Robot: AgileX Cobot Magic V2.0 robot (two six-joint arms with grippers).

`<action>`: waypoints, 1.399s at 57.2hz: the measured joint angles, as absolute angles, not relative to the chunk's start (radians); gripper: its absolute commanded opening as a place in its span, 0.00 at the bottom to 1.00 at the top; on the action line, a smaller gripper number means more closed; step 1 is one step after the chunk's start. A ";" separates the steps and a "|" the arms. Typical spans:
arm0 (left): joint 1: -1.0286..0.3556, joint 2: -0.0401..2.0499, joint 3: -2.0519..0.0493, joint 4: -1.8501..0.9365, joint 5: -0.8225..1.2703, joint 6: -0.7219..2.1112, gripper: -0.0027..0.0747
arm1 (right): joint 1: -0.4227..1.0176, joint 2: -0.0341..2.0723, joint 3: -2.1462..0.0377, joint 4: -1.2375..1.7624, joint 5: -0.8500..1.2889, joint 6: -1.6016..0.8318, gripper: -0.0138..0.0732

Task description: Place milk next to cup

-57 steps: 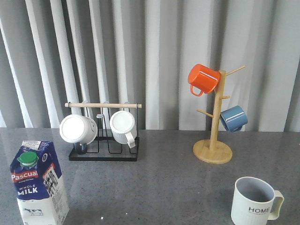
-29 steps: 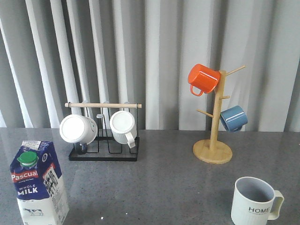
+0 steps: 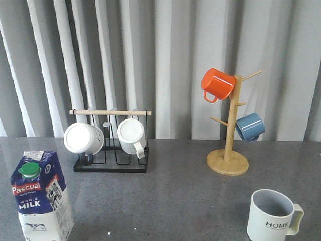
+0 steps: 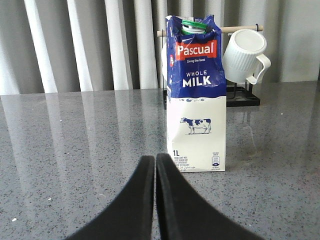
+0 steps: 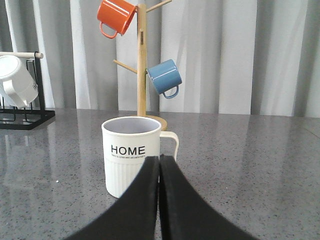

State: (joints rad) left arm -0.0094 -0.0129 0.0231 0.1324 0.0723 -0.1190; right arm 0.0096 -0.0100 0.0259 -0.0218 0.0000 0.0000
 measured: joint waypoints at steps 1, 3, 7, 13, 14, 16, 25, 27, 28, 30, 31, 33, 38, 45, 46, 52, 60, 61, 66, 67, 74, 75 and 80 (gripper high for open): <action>-0.009 -0.013 0.023 0.132 0.072 -0.119 0.03 | 0.010 -0.010 0.026 -0.022 0.000 0.000 0.15; -0.009 -0.013 0.023 0.132 0.071 -0.118 0.03 | 0.010 -0.010 0.026 -0.022 0.000 0.000 0.15; -0.009 -0.013 0.023 0.143 0.067 -0.100 0.03 | 0.010 -0.010 0.026 -0.021 -0.012 0.000 0.15; -0.009 -0.013 0.024 0.147 0.029 -0.082 0.03 | 0.010 -0.010 0.028 0.028 -0.088 0.041 0.15; -0.009 -0.013 0.024 0.144 0.021 -0.083 0.03 | 0.010 -0.010 0.028 0.036 -0.118 0.046 0.15; -0.009 -0.013 0.023 0.132 0.000 -0.094 0.03 | 0.010 -0.010 0.028 0.054 -0.171 0.056 0.15; -0.009 0.003 -0.055 0.071 -0.022 -0.145 0.03 | 0.010 0.044 -0.045 0.101 -0.194 0.061 0.15; -0.009 0.027 -0.095 0.074 -0.029 -0.132 0.03 | 0.010 0.086 -0.083 0.100 -0.163 0.044 0.15; -0.009 0.046 -0.109 0.077 -0.032 -0.125 0.03 | 0.010 0.105 -0.106 0.099 -0.149 0.035 0.15; -0.009 0.086 -0.144 0.084 -0.037 -0.105 0.03 | 0.010 0.173 -0.144 0.098 -0.109 0.007 0.15; -0.009 0.105 -0.165 0.089 -0.040 -0.091 0.03 | 0.010 0.198 -0.158 0.098 -0.097 0.000 0.15; -0.009 0.156 -0.199 0.094 -0.042 -0.072 0.03 | 0.010 0.263 -0.191 0.098 -0.069 -0.020 0.15; -0.009 0.298 -0.274 0.089 -0.042 -0.060 0.03 | 0.010 0.427 -0.255 0.098 -0.036 -0.043 0.15; -0.023 0.434 -0.336 0.035 -0.043 -0.123 0.03 | 0.010 0.579 -0.290 0.104 -0.051 -0.051 0.15; -0.026 0.442 -0.340 0.028 -0.043 -0.133 0.03 | 0.010 0.588 -0.290 0.106 -0.053 -0.051 0.15; -0.048 0.474 -0.349 0.018 -0.042 -0.153 0.03 | 0.010 0.635 -0.290 0.115 -0.056 -0.040 0.15; -0.057 0.476 -0.350 0.018 -0.032 -0.160 0.03 | 0.010 0.649 -0.290 0.129 -0.059 -0.032 0.15; -0.060 0.476 -0.350 0.018 -0.031 -0.161 0.03 | 0.010 0.649 -0.290 0.136 -0.060 -0.031 0.15; -0.073 0.476 -0.350 0.018 -0.031 -0.161 0.03 | 0.010 0.649 -0.290 0.145 -0.062 -0.035 0.15; -0.075 0.476 -0.350 0.018 -0.031 -0.161 0.03 | 0.010 0.649 -0.290 0.145 -0.062 -0.039 0.15; -0.077 0.476 -0.350 0.018 -0.034 -0.162 0.04 | 0.010 0.649 -0.290 0.142 -0.062 -0.078 0.17; -0.077 0.476 -0.350 0.018 -0.034 -0.162 0.05 | 0.010 0.649 -0.290 0.142 -0.061 -0.080 0.18; -0.077 0.476 -0.350 0.018 -0.024 -0.162 0.10 | 0.010 0.649 -0.290 0.142 -0.059 -0.088 0.24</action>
